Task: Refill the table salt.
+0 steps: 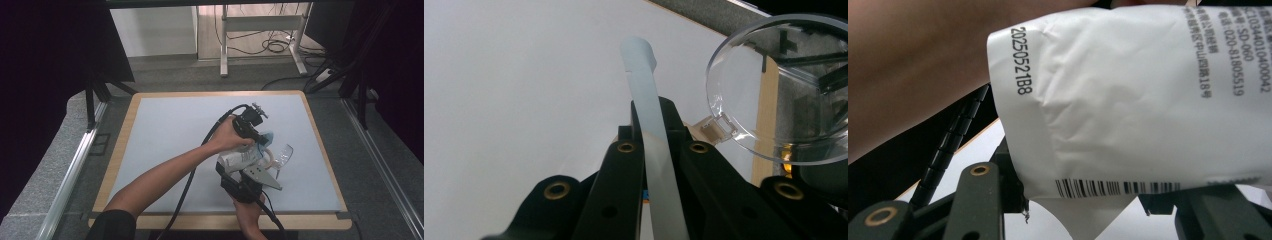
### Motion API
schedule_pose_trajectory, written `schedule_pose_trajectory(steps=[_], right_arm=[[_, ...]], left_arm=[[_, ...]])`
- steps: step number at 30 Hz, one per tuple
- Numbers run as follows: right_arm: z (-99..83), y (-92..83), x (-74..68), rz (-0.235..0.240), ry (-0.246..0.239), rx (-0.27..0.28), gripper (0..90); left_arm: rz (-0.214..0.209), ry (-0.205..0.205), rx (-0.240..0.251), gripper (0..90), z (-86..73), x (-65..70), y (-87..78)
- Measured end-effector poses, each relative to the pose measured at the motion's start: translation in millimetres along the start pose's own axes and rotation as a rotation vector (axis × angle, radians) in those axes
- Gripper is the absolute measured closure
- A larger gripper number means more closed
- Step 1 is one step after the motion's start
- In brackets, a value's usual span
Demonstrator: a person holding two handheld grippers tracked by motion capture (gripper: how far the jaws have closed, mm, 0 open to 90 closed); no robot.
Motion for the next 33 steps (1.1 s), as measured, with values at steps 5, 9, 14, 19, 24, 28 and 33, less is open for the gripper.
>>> schedule_pose_trajectory(steps=[5, 9, 14, 19, 24, 28, 33], right_arm=[[1.8, -0.8, 0.3, -0.002, -0.001, 0.006, 49.6], [1.6, -0.8, 0.8, -0.002, 0.001, 0.005, 49.6], [1.8, -0.9, 1.1, -0.003, -0.001, 0.006, 49.7], [2.1, -1.1, 1.0, -0.003, -0.002, 0.007, 49.7], [1.9, -0.9, 0.6, -0.001, 0.0, 0.006, 49.7], [1.4, -0.7, 1.1, -0.001, -0.002, 0.003, 49.7], [1.2, -0.4, 2.3, -0.003, -0.008, 0.003, 49.7]], left_arm=[[0.001, 0.002, 0.0, 90.0, 0.7, -0.1, 0.1], [0.001, 0.003, 0.002, 90.0, 0.7, -0.2, 0.9], [0.0, 0.003, 0.001, 90.0, 0.6, -0.4, 0.9], [0.002, 0.003, 0.001, 90.0, 0.6, -0.1, 0.4], [0.002, 0.002, 0.003, 90.0, 0.3, -0.2, 0.6], [0.002, 0.001, 0.001, 90.0, -0.3, -0.9, 1.2], [0.002, 0.003, 0.001, 90.0, 0.0, -1.0, 1.7]])
Point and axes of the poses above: each handheld gripper's, and its own axes: y roughly forward along the jaws, z roughly out of its top, x roughly to its right, the point moved 9 cm from there along y, roughly forward along the jaws, and after that the axes turned 5 degrees about z, right-handed, at the moved point
